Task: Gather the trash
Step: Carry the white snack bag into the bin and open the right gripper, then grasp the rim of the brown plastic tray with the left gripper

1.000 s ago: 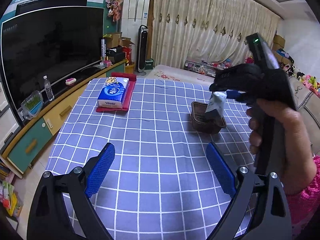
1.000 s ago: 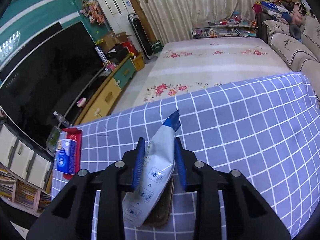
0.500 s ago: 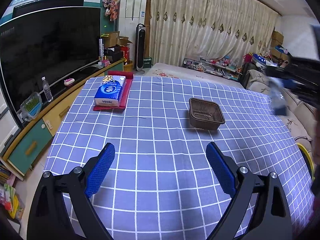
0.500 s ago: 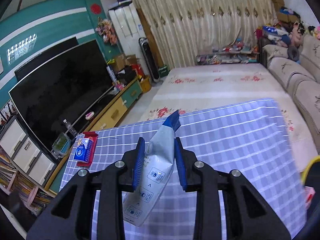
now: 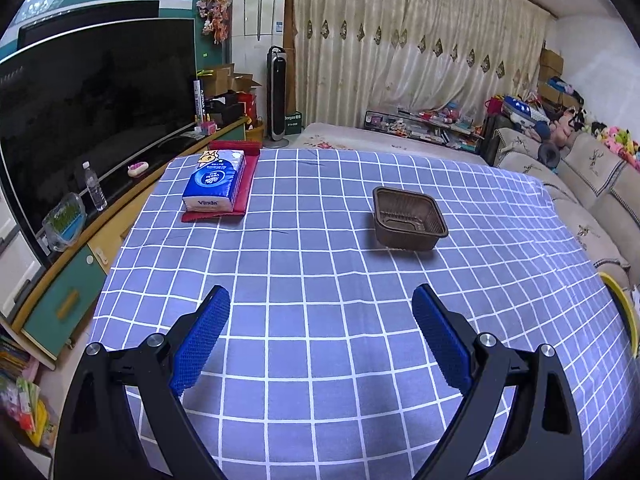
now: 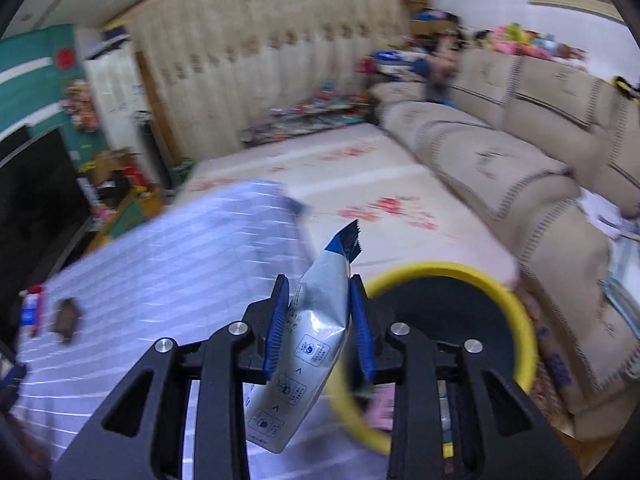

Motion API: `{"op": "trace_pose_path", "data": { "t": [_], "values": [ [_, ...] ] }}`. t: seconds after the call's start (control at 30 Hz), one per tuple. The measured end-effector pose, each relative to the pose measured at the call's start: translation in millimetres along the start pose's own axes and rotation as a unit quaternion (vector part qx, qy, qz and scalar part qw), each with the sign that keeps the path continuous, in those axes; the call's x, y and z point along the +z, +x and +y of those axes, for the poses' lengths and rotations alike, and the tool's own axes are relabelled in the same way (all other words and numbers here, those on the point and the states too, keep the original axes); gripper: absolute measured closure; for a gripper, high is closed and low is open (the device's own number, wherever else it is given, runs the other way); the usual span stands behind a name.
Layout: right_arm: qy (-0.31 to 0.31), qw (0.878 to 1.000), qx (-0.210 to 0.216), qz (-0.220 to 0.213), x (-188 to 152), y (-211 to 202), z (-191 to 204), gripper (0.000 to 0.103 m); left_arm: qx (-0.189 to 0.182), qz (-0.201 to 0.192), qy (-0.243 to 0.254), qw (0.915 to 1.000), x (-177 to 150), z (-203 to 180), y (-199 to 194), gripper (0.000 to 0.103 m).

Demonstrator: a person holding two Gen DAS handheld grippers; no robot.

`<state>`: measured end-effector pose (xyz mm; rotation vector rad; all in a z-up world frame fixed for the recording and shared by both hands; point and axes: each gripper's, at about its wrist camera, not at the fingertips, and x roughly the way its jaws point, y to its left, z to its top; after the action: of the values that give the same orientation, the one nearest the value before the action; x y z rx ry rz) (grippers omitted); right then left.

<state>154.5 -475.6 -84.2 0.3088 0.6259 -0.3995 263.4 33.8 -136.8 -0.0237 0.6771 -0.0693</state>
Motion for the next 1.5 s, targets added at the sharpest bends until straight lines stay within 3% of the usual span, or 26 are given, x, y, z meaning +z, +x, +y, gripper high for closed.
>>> {"op": "trace_pose_path", "data": {
  "t": [0.13, 0.3, 0.4, 0.53, 0.7, 0.87, 1.1, 1.17, 1.23, 1.5],
  "values": [
    [0.026, 0.998, -0.049, 0.023, -13.0, 29.6, -54.0, 0.072, 0.004, -0.005, 0.010, 0.9999, -0.4, -3.9, -1.1, 0.012],
    [0.054, 0.995, -0.066, 0.043, -21.8, 54.7, -91.1, 0.072, 0.005, -0.006, 0.021, 0.9998, -0.3, -8.4, -1.0, 0.012],
    [0.031, 0.995, -0.088, 0.037, -19.7, 62.9, -94.5, 0.057, 0.007, -0.003, 0.022, 0.9997, -0.2, -9.5, 0.0, 0.012],
    [0.032, 0.995, -0.093, 0.028, -14.7, 55.2, -89.4, 0.051, 0.009, 0.001, 0.020, 0.9997, 0.2, -8.9, 1.8, 0.012],
    [0.056, 0.997, -0.042, -0.032, -9.2, 6.0, -60.9, 0.043, 0.007, 0.006, 0.015, 0.9998, 0.6, -8.8, 4.4, 0.012],
    [0.032, 0.994, 0.006, -0.101, -7.1, -36.4, -23.8, 0.038, -0.004, 0.018, 0.024, 0.9995, 6.9, -21.0, 4.7, 0.012],
    [-0.008, 0.991, 0.037, -0.131, -16.3, -52.3, 16.4, 0.035, -0.010, 0.035, 0.042, 0.9984, 46.8, -39.0, 31.7, 0.012],
    [-0.002, 0.991, 0.051, -0.126, -17.9, -49.3, 20.4, 0.035, -0.013, 0.045, 0.045, 0.9979, 58.4, -41.9, 48.2, 0.017],
    [0.002, 0.992, 0.058, -0.114, -20.0, -42.2, 23.0, 0.035, -0.012, 0.062, 0.047, 0.9969, 71.5, -44.3, 69.1, 0.031],
    [0.006, 0.993, 0.068, -0.100, -19.4, -36.2, 21.6, 0.035, -0.007, 0.116, 0.061, 0.9913, 91.0, -48.0, 128.0, 0.048]
  ]
}}
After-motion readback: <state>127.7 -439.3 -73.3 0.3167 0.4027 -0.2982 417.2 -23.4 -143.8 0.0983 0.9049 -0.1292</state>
